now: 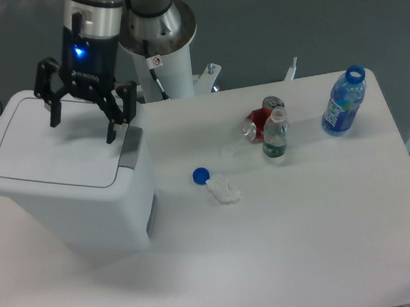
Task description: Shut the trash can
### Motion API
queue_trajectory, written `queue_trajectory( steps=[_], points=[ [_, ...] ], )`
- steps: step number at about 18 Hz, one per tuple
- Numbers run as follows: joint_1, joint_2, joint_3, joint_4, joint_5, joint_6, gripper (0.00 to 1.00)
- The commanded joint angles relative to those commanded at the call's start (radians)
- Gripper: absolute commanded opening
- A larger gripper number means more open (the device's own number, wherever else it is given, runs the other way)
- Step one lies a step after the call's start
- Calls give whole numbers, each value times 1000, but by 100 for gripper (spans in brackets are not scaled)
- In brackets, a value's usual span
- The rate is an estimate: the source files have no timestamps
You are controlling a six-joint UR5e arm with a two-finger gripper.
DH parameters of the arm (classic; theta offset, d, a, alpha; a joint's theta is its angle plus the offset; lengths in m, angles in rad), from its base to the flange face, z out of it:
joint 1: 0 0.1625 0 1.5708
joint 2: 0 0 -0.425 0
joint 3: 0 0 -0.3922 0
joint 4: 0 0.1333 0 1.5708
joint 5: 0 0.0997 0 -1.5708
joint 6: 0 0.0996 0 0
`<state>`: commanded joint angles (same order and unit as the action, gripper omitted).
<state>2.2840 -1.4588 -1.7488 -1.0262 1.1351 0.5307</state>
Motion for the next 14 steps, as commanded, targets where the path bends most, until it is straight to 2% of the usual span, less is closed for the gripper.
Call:
queue_trajectory(
  steps=[5, 10, 14],
  points=[
    [120, 2, 38, 2, 6, 27, 100],
    [264, -11, 48, 3, 8, 201, 100],
    [311, -48, 58, 5, 57, 308, 100]
  ],
)
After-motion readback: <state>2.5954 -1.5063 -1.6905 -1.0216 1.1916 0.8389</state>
